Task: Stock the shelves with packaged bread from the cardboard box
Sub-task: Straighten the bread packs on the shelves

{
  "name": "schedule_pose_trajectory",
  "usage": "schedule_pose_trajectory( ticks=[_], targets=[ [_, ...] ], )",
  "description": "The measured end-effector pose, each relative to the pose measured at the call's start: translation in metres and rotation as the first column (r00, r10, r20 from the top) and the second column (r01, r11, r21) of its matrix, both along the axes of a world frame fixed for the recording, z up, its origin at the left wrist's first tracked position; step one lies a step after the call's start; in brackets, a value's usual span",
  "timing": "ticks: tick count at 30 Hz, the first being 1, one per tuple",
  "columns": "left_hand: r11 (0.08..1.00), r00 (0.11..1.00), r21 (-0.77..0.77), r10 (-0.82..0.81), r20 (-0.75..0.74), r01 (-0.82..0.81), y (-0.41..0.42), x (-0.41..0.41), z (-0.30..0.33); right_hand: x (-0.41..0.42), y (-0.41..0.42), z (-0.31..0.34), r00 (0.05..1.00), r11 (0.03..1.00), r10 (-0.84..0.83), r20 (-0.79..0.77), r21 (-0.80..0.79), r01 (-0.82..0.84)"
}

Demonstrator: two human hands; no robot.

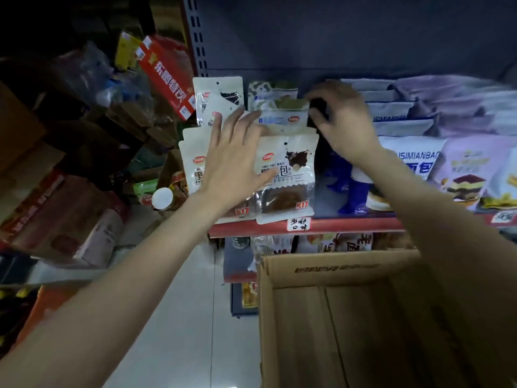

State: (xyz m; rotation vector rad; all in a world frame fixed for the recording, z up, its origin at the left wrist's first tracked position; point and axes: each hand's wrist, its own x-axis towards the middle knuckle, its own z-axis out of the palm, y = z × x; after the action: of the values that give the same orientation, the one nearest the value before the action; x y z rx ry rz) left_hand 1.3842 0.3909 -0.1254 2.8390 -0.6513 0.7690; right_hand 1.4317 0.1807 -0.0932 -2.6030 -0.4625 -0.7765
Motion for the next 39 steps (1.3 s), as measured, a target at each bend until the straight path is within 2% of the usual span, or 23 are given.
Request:
schedule_pose_trajectory(
  ticks=[4,7,11,14,20,24,29,34,36,39],
  targets=[
    [0.996,0.995,0.010,0.084,-0.047,-0.083,-0.012,0.017,-0.001,0.059,-0.012,0.019,0.992,0.962,0.126,-0.033,-0.239,-0.130],
    [0.994,0.996,0.057,0.093,0.001,-0.093,-0.016,0.021,-0.011,0.096,-0.014,0.020,0.974,0.896,0.205,-0.091,-0.383,-0.224],
    [0.992,0.987,0.026,0.122,0.105,-0.125,-0.019,0.025,-0.020,0.135,-0.017,0.016,0.949,0.850,0.197,-0.245,-0.440,-0.290],
    [0.992,0.984,0.008,0.121,0.134,-0.123,-0.021,0.026,-0.024,0.150,-0.021,0.012,0.921,0.846,0.221,-0.321,-0.407,-0.345],
    [0.991,0.985,-0.027,0.136,0.102,-0.134,-0.024,0.026,-0.021,0.159,-0.019,0.009,0.879,0.900,0.182,-0.441,-0.286,-0.330],
    [0.990,0.986,-0.031,0.143,0.084,-0.141,-0.026,0.025,-0.019,0.161,-0.021,0.009,0.884,0.924,0.170,-0.436,-0.242,-0.297],
    [0.989,0.984,0.001,0.147,0.096,-0.148,-0.028,0.027,-0.016,0.156,-0.042,0.018,0.907,0.922,0.109,-0.408,-0.299,-0.245],
    [0.986,0.984,-0.004,0.165,0.063,-0.165,-0.030,0.027,-0.017,0.151,-0.049,0.016,0.887,0.873,0.073,-0.455,-0.400,-0.278],
    [0.986,0.985,-0.001,0.167,0.035,-0.167,-0.030,0.026,-0.016,0.144,-0.047,0.020,0.907,0.904,0.148,-0.394,-0.318,-0.285],
    [0.988,0.988,-0.008,0.155,0.022,-0.155,-0.031,0.026,-0.014,0.122,-0.035,0.027,0.888,0.937,0.288,-0.359,-0.084,-0.338]
  ],
)
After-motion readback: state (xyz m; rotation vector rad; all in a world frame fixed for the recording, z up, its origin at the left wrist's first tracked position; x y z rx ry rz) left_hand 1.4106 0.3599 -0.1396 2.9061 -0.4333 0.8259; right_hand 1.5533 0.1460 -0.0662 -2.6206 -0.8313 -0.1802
